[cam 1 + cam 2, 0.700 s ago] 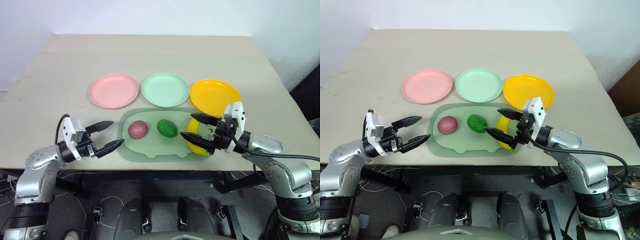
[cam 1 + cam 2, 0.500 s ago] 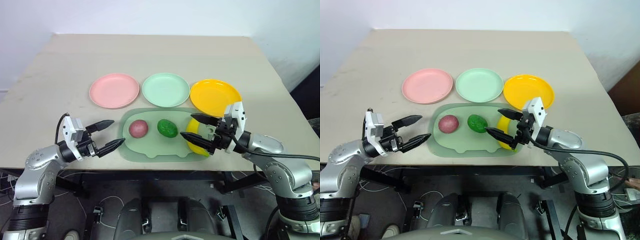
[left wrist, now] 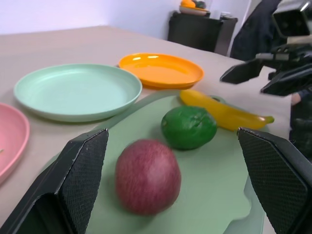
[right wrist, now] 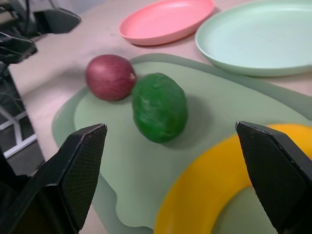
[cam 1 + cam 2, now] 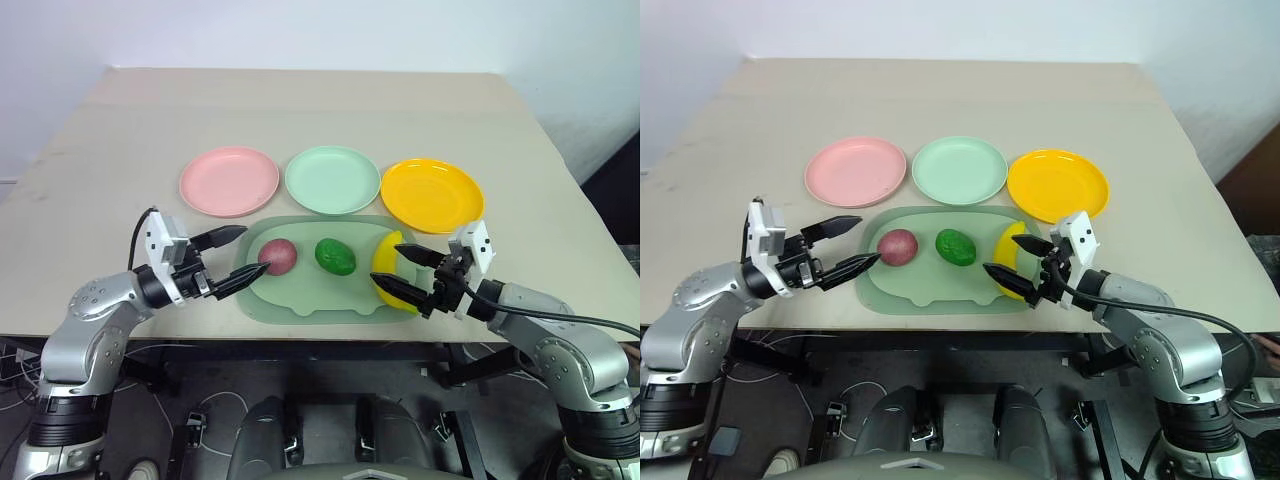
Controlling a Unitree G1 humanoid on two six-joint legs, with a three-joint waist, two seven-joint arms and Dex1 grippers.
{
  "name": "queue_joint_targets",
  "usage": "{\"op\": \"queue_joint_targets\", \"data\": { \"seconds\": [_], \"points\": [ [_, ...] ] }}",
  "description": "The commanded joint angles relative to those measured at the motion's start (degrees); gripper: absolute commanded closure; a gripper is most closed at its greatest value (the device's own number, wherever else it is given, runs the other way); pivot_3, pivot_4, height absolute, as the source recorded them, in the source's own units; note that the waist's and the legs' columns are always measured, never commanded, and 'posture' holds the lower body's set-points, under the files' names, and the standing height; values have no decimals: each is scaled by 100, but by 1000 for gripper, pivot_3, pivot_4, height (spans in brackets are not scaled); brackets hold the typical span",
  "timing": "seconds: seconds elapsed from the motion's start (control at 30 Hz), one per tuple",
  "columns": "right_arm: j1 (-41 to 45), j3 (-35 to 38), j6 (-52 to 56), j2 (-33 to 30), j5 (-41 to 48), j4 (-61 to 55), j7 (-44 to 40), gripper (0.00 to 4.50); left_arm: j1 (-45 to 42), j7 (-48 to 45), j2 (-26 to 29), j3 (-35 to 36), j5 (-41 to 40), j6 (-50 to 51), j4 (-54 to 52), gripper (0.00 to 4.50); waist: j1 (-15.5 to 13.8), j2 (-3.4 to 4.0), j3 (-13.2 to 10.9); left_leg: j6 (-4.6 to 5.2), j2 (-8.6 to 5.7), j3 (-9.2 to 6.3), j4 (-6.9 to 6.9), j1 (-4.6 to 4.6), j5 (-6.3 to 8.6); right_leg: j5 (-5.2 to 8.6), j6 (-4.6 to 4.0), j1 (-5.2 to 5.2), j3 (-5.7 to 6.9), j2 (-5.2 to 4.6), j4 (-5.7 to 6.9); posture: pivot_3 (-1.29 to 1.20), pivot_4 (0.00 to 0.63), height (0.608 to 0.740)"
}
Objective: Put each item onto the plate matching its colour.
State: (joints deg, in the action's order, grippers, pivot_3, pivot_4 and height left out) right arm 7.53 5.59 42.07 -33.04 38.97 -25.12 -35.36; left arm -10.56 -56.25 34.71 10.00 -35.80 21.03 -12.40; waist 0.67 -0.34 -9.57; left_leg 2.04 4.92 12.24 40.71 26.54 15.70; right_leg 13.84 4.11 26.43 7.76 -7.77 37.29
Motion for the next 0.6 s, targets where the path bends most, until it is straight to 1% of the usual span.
{"op": "queue_joint_targets", "data": {
  "seconds": [0.03, 0.13, 0.23, 0.33, 0.6],
  "points": [
    [-136, 93, 199, -80, -58, -216, 250, 0, -161, -38, 6, -29, -86, 23, -90, 59, -4, 0, 0, 0, 0, -1, 0, 1, 0, 0, 0, 0, 0, 0, 0, 0, 150, 695],
    [-156, 0, 469, -67, -73, -297, 440, 0, -245, -115, 18, -46, -50, -7, 38, 59, -7, 0, 0, 0, 0, -2, -1, 3, 0, 1, 1, 0, 3, 1, -2, 0, 150, 695],
    [-148, -51, 470, -4, -169, -295, 569, 0, -279, -196, 1, -88, 32, -88, 155, 59, -10, 0, 0, 0, 0, -3, -1, 4, 0, 1, 1, 0, 4, 1, -3, 0, 150, 695],
    [-61, -244, 797, 150, -192, -475, 933, 0, -292, -281, -13, -97, 74, -187, 283, 59, -9, 0, 0, 0, 0, -3, -1, 3, 0, 1, 1, -1, 5, 1, -3, 0, 150, 695],
    [110, -492, 1407, 80, -323, -526, 1247, 0, -276, -570, -69, -112, 218, -607, 744, 59, 2, 0, 0, -2, 1, -5, 0, 2, -1, 1, 0, 2, 6, 1, -2, 0, 150, 695]
  ]
}}
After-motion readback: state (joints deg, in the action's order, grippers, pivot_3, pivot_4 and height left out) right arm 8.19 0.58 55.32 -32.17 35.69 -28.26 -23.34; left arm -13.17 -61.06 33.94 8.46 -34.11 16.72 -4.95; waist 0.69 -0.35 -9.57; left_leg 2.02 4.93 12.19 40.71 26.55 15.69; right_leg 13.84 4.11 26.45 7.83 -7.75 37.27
